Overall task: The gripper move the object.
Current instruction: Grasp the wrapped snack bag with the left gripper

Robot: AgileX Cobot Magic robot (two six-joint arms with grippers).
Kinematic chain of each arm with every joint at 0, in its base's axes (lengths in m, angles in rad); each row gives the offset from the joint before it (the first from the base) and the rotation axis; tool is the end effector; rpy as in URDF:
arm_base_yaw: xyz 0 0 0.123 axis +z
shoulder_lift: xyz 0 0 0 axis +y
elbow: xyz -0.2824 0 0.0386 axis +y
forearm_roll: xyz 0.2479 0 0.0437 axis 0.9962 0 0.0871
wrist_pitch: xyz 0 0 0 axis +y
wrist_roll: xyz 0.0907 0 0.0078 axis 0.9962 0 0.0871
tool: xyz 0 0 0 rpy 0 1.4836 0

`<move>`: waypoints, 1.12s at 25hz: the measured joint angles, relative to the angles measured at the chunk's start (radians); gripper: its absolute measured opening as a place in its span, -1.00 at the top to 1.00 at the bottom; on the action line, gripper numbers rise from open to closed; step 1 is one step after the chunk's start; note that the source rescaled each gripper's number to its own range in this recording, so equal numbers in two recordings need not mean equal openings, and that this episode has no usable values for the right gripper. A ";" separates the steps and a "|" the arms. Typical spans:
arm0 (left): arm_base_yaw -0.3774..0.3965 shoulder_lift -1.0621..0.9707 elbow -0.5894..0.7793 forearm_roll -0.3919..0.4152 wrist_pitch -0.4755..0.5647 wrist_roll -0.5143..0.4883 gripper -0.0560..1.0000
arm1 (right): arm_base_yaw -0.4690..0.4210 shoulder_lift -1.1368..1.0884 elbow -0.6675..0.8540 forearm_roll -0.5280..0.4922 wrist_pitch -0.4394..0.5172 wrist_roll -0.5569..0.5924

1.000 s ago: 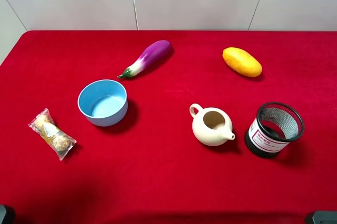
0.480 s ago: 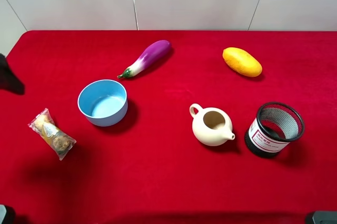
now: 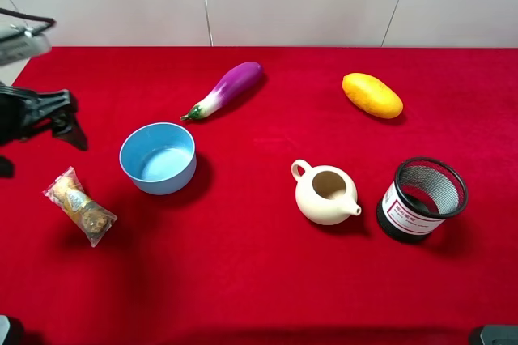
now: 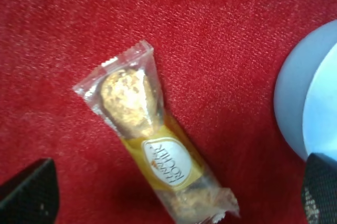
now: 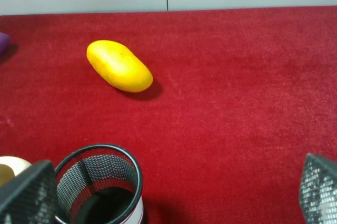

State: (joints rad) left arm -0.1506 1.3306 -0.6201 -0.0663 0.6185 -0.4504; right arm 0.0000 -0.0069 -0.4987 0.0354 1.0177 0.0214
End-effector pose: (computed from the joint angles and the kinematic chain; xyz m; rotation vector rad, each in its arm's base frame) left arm 0.2131 -0.0359 0.1918 -0.4899 2.7917 -0.2034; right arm -0.0041 0.0027 0.2803 0.0205 1.9955 0.0558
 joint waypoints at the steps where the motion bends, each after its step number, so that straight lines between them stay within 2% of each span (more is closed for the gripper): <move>1: -0.017 0.016 0.000 0.004 -0.015 -0.026 -0.77 | 0.000 0.000 0.000 0.000 0.000 0.000; 9: -0.103 0.111 0.017 0.009 -0.100 -0.159 -0.73 | 0.000 0.000 0.000 0.000 0.000 0.000; 15: -0.136 0.116 0.139 0.008 -0.210 -0.263 -0.73 | 0.000 0.000 0.000 0.000 0.000 0.000; 21: -0.136 0.123 0.195 0.007 -0.284 -0.295 -0.73 | 0.000 0.000 0.000 0.000 0.000 0.000; 28: -0.136 0.238 0.198 0.001 -0.393 -0.313 -0.73 | 0.000 0.000 0.000 0.000 0.000 0.000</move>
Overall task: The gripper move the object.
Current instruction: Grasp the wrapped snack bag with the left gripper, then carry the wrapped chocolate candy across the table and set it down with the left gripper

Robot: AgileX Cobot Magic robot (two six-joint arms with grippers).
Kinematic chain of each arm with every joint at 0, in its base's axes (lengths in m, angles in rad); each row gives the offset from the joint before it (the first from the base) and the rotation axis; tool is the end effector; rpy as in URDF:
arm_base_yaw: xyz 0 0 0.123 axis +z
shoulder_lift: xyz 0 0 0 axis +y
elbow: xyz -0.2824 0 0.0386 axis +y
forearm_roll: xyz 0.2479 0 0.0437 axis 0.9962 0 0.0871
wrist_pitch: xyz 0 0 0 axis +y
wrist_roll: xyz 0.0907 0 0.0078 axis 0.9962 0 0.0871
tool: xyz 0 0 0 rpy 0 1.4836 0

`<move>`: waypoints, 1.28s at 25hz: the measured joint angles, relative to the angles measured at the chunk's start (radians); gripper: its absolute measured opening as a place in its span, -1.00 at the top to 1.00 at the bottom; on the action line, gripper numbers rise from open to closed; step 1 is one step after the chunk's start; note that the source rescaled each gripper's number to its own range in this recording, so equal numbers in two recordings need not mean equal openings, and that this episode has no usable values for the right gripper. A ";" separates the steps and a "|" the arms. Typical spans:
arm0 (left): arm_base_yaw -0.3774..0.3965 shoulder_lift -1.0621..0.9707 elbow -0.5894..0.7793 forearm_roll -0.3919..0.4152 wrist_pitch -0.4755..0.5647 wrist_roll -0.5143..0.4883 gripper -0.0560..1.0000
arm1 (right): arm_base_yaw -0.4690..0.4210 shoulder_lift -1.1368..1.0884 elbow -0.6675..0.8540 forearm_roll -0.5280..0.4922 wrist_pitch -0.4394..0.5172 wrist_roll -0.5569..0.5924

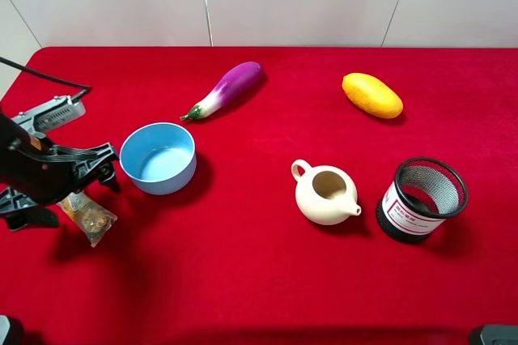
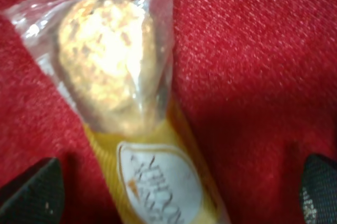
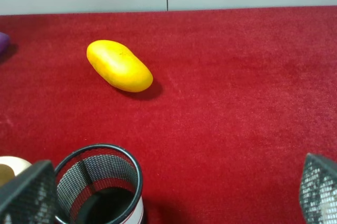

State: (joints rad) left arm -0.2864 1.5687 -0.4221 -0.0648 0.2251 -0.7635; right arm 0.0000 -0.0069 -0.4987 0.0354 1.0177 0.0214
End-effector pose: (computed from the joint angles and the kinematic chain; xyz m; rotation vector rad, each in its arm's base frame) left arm 0.1967 -0.0593 0.1102 -0.7700 2.7919 -0.2387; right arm -0.0041 0.0027 0.2803 0.0205 1.9955 0.0558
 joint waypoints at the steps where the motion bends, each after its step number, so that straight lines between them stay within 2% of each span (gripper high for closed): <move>1: 0.000 0.014 0.000 -0.005 -0.015 0.000 -0.73 | 0.000 0.000 0.000 0.000 0.000 0.000; 4: 0.000 0.039 0.000 -0.015 -0.041 0.000 -0.71 | 0.000 0.000 0.000 0.000 0.000 0.000; 14: 0.000 0.044 0.001 -0.016 -0.050 -0.001 -0.45 | 0.000 0.000 0.000 0.000 0.000 0.000; 16: 0.000 0.044 0.001 -0.016 -0.050 -0.001 -0.24 | 0.000 0.000 0.000 0.000 0.000 0.000; 23: 0.000 0.044 0.001 -0.016 -0.050 -0.001 0.79 | 0.000 0.000 0.000 0.000 0.000 0.000; 24: 0.000 0.044 0.001 -0.016 -0.050 -0.001 0.88 | 0.000 0.000 0.000 0.000 0.000 0.000; 32: 0.000 0.044 0.001 -0.016 -0.050 -0.019 0.88 | 0.000 0.000 0.000 0.000 0.000 0.000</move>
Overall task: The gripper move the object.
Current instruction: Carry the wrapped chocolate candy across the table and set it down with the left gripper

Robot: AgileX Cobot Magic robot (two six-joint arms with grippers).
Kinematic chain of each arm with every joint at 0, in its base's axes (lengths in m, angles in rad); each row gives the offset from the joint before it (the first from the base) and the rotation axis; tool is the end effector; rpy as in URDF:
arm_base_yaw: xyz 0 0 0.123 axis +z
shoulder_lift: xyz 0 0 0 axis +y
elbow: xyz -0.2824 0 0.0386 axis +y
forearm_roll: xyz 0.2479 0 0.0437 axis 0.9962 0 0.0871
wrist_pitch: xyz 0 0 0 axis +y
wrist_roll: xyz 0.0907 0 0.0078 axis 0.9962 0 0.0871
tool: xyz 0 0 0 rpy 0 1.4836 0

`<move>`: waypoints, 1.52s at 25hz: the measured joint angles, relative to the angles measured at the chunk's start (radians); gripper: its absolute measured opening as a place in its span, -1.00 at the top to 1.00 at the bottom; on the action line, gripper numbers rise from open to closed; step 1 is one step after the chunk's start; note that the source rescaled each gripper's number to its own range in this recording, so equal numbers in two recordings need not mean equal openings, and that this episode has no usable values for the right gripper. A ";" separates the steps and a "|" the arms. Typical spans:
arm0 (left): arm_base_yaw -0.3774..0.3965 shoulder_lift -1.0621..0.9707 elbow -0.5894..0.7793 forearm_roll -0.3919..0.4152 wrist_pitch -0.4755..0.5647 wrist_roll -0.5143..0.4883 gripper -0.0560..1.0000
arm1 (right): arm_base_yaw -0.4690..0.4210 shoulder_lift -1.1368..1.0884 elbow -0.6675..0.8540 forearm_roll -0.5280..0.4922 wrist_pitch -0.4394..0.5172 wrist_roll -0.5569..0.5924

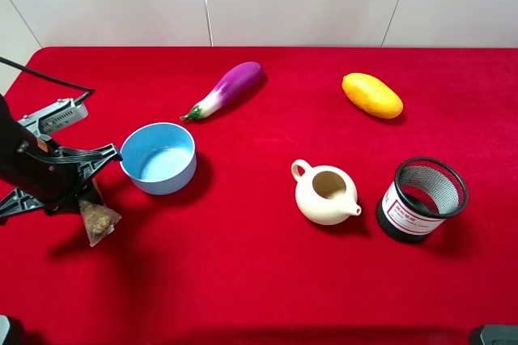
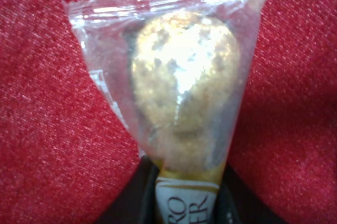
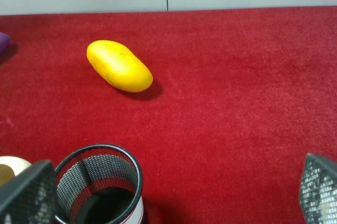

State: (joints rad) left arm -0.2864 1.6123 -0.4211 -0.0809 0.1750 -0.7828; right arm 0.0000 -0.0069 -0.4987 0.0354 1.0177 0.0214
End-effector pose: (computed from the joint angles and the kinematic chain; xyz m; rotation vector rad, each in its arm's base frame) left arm 0.2000 -0.0602 0.1023 -0.8190 2.7750 -0.2486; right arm -0.0041 0.0027 0.2803 0.0205 1.9955 0.0558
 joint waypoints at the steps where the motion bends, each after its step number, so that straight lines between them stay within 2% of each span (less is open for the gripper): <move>1: 0.000 0.000 0.000 0.000 0.000 -0.007 0.88 | 0.000 0.000 0.000 0.000 0.000 0.000; 10: 0.000 -0.063 0.001 0.000 0.048 -0.025 0.88 | 0.000 0.000 0.000 0.000 0.000 0.000; 20: -0.001 -0.210 0.002 -0.001 0.161 -0.029 0.89 | 0.000 0.000 0.000 0.000 0.000 0.000; 25: -0.001 -0.292 -0.010 -0.001 0.249 -0.029 0.89 | 0.000 0.000 0.000 0.000 0.000 0.000; 32: -0.001 -0.352 -0.134 -0.002 0.431 0.051 0.89 | 0.000 0.000 0.000 0.000 0.000 0.000; 33: -0.001 -0.352 -0.134 -0.002 0.431 0.051 0.89 | 0.000 0.000 0.000 0.000 0.000 0.000; 38: -0.001 -0.354 -0.273 -0.002 0.556 0.136 0.89 | 0.000 0.000 0.000 0.000 0.000 0.000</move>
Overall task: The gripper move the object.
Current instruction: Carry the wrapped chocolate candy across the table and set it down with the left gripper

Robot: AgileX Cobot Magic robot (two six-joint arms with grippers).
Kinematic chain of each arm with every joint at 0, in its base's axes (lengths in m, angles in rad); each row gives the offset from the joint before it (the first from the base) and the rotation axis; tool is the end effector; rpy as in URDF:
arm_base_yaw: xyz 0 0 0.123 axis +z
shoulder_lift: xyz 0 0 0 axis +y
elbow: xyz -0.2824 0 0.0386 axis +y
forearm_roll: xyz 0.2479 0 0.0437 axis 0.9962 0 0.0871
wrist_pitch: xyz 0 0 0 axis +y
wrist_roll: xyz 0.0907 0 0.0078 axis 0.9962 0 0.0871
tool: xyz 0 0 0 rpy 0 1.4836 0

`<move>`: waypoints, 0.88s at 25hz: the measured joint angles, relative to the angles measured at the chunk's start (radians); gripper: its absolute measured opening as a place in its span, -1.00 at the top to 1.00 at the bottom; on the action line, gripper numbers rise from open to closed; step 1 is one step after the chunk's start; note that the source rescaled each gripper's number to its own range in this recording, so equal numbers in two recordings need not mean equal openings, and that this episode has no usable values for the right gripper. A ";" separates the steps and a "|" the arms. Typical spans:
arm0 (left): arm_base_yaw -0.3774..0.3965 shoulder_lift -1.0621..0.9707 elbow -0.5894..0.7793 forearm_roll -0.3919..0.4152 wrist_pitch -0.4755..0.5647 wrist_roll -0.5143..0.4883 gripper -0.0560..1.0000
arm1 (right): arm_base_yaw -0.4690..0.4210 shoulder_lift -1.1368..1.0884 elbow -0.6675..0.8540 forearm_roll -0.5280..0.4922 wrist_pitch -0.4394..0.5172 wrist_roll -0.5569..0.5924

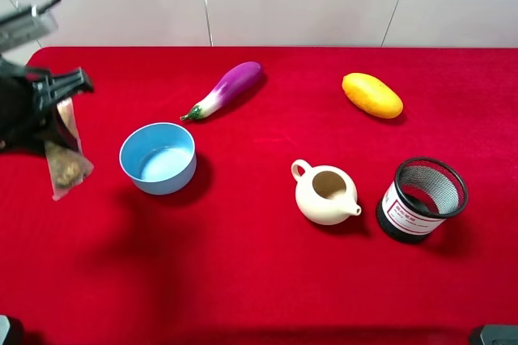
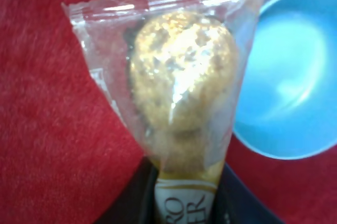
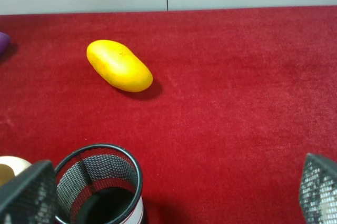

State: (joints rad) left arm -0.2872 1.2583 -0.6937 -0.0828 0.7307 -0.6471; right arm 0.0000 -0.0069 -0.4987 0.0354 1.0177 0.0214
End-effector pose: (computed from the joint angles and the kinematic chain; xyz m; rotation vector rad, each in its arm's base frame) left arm 0.2048 -0.0657 0.2229 -0.5782 2.7708 -0.3178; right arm -0.0041 0.0027 0.2803 0.0205 1.9955 0.0558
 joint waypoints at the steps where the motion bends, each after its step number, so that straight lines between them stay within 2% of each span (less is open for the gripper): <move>1: 0.000 0.000 -0.027 0.000 0.023 0.012 0.89 | 0.000 0.000 0.000 0.000 0.000 0.000; 7: 0.000 0.020 -0.168 0.000 0.152 0.082 0.89 | 0.000 0.000 0.000 0.000 0.000 0.000; 14: 0.000 0.152 -0.347 -0.020 0.265 0.201 0.89 | 0.000 0.000 0.000 0.000 0.000 0.000; 22: -0.094 0.350 -0.570 -0.024 0.319 0.262 0.89 | 0.000 0.000 0.000 0.000 0.000 0.000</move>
State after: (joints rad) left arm -0.3813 1.6086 -1.2638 -0.1067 1.0499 -0.3846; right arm 0.0000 -0.0069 -0.4987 0.0354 1.0177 0.0214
